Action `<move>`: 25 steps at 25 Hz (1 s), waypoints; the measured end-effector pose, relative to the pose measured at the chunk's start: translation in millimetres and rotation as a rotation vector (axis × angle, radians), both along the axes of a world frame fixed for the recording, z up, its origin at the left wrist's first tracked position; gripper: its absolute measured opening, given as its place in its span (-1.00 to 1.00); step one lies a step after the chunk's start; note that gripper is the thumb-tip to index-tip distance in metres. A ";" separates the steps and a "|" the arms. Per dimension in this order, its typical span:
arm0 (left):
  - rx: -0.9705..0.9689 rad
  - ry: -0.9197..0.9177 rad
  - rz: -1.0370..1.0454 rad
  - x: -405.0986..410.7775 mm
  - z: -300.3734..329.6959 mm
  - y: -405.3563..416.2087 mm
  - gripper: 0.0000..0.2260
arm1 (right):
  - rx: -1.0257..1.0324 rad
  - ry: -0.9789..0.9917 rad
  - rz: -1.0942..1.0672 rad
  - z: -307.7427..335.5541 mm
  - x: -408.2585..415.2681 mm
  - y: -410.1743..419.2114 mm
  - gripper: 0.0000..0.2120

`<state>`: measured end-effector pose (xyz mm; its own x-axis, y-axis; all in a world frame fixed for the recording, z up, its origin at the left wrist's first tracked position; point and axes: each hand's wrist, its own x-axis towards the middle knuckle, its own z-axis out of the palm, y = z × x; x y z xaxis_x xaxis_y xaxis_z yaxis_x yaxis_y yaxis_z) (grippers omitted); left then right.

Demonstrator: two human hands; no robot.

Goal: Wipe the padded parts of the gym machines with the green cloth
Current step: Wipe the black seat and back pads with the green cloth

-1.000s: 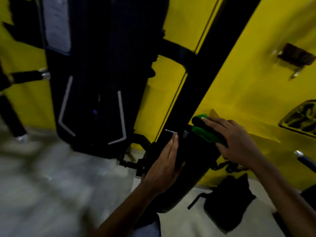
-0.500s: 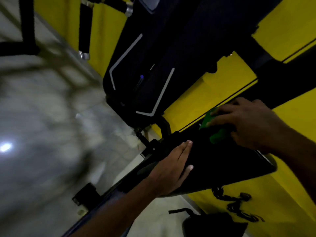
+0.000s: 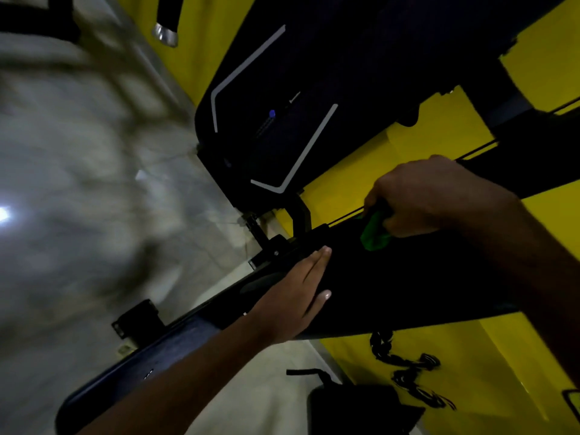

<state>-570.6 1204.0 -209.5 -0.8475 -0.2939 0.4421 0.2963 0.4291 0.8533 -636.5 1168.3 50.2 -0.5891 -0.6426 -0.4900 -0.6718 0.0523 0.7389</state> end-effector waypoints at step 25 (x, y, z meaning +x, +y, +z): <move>0.272 -0.155 0.160 0.0 -103.3 27.7 -0.46 | -0.032 0.116 0.107 -93.2 15.6 10.5 -0.66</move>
<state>-570.5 1231.7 -312.8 -0.8319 -0.5180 0.1991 0.1017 0.2104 0.9723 -620.9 1178.7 -43.0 -0.5678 -0.7186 -0.4014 -0.5853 0.0096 0.8107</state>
